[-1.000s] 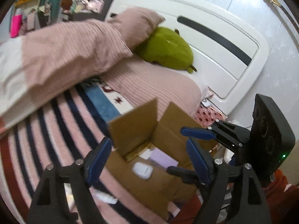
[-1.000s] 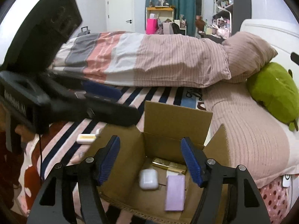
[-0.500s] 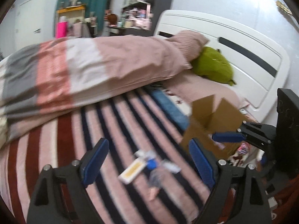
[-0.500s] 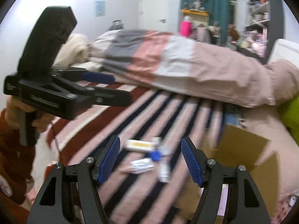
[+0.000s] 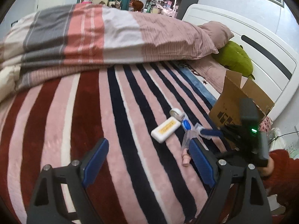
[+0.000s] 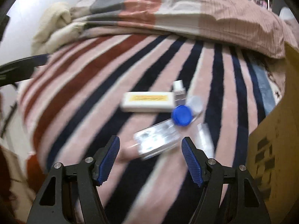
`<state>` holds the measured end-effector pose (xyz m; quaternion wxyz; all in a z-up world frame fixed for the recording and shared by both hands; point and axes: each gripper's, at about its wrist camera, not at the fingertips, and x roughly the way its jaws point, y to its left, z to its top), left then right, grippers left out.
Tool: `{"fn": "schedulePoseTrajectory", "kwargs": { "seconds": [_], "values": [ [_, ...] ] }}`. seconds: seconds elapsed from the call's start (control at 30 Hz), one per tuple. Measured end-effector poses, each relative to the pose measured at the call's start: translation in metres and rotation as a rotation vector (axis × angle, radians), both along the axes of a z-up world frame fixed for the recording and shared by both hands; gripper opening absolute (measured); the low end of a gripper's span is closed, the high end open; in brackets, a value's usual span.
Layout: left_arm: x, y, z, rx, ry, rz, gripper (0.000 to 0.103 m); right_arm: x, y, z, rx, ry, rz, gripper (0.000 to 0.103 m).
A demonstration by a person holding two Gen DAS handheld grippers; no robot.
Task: Organize rigid objects
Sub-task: 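Grasp the clear case with the pink dropper bottle using the right gripper, then place the clear case and pink bottle into the cardboard box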
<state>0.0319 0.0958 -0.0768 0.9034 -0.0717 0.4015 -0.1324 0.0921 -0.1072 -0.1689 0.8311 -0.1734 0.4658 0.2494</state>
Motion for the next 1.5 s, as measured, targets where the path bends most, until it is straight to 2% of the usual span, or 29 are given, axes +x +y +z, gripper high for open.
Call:
{"fn": "schedulePoseTrajectory", "kwargs": {
  "seconds": [0.13,0.17,0.33,0.4,0.5,0.57,0.63,0.73,0.8,0.83,0.87,0.97,1.1,1.37,1.5],
  "values": [
    [0.0,-0.003,-0.005,0.009,0.017,0.004,0.086,0.013,0.0,-0.011,0.075,0.106,0.046,0.074],
    [0.001,-0.004,-0.005,0.009,0.019,0.003,0.086,0.013,0.0,-0.013,0.066,0.105,0.05,0.071],
    [0.008,-0.011,-0.007,0.003,0.041,-0.015,0.086,0.006,0.0,-0.006,0.07,0.104,0.049,0.07],
    [0.011,-0.017,-0.007,-0.014,0.053,-0.049,0.086,-0.004,0.003,0.006,0.077,0.082,0.089,0.07],
    [0.018,-0.031,-0.001,-0.085,0.072,-0.139,0.085,-0.016,0.012,0.031,0.106,0.058,0.154,0.07],
    [0.024,-0.044,0.008,-0.131,0.082,-0.203,0.085,-0.023,0.018,0.054,0.137,0.037,0.205,0.07],
    [0.028,-0.057,0.018,-0.141,0.085,-0.251,0.085,-0.03,0.021,0.081,0.168,0.006,0.241,0.07],
    [0.037,-0.075,0.038,-0.155,0.091,-0.291,0.068,-0.036,0.018,0.118,0.195,-0.062,0.271,0.07],
    [0.042,-0.086,0.057,-0.173,0.077,-0.331,0.048,-0.037,0.013,0.138,0.194,-0.112,0.276,0.07],
    [0.044,-0.094,0.066,-0.167,0.065,-0.348,0.043,-0.037,0.01,0.145,0.197,-0.131,0.275,0.07],
    [0.046,-0.103,0.076,-0.15,0.049,-0.369,0.037,-0.036,0.003,0.154,0.199,-0.152,0.268,0.07],
    [0.055,-0.134,0.096,-0.11,0.028,-0.407,0.036,-0.03,-0.018,0.17,0.203,-0.191,0.235,0.07],
    [0.075,-0.184,0.108,-0.073,0.031,-0.466,0.036,-0.017,-0.061,0.182,0.204,-0.222,0.154,0.07],
    [0.12,-0.292,0.088,-0.045,0.11,-0.617,0.036,0.01,-0.154,0.177,0.142,-0.184,-0.026,0.07],
    [0.135,-0.319,0.076,-0.054,0.142,-0.652,0.036,0.022,-0.178,0.169,0.127,-0.159,-0.067,0.071]
  ]
}}
